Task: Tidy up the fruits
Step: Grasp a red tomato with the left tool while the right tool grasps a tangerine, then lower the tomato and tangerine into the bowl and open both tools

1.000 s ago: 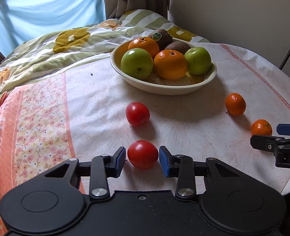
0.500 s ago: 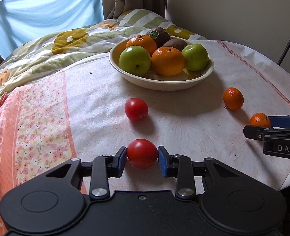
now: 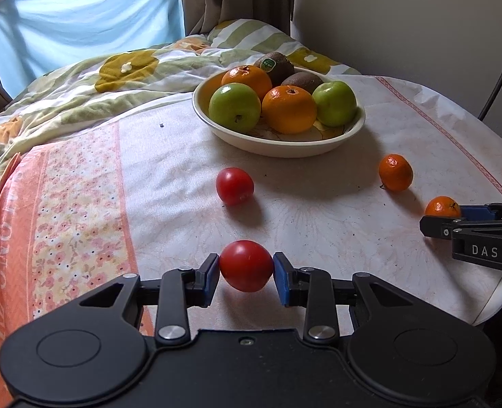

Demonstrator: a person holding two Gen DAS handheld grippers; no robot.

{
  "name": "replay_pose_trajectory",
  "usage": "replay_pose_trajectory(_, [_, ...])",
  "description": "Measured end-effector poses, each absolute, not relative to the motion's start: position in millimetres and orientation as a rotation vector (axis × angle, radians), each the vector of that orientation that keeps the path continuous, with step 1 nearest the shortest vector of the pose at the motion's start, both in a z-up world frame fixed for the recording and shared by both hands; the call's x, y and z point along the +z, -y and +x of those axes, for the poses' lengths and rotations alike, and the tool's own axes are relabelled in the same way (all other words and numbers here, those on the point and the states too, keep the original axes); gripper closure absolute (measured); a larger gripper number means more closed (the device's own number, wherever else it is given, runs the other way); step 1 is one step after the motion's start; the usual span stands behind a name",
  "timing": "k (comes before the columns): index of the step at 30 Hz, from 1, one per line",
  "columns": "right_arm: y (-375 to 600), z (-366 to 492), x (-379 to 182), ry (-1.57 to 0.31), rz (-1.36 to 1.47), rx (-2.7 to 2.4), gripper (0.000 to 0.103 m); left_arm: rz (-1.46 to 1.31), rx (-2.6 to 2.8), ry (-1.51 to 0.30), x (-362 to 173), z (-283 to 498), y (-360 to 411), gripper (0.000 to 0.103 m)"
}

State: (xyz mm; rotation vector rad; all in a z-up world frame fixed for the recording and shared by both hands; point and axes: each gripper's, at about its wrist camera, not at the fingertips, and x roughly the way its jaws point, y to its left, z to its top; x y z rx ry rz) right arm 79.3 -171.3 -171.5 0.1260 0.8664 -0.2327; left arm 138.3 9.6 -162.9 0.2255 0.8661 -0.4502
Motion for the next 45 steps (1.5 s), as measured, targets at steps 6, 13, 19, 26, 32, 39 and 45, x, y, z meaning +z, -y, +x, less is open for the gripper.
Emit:
replay_pose_trajectory(6, [168.1,74.1,-155.4,-0.849,0.130,-0.219,0.048,0.211,-0.456,-0.847,-147.6,130.2,-8.8,0.065])
replay_pose_trajectory(13, [169.2,65.4,-119.8,-0.811,0.144,-0.215,0.048,0.186,-0.461,-0.811,-112.1,120.2,-7.1,0.065])
replay_pose_trajectory(19, [172.1,67.9,-87.3,-0.777,0.150,-0.188,0.048,0.173,-0.472,-0.773,-80.1,118.6,-1.1,0.065])
replay_pose_trajectory(26, [183.7,91.9,-61.3,-0.743,0.116,-0.117,0.048,0.161,-0.453,-0.738,-55.3,133.7,16.0,0.065])
replay_pose_trajectory(32, [198.6,127.4,-48.7,-0.735,0.079,-0.026,0.048,0.117,-0.396,-0.733,-43.0,159.9,33.1,0.065])
replay_pose_trajectory(39, [220.4,182.5,-52.7,-0.747,0.042,0.075,0.048,0.099,-0.327,-0.737,-42.4,200.5,58.7,0.065])
replay_pose_trajectory(45, [234.2,228.0,-68.8,-0.786,0.016,0.152,0.048,0.097,-0.283,-0.770,-54.6,239.4,78.3,0.065])
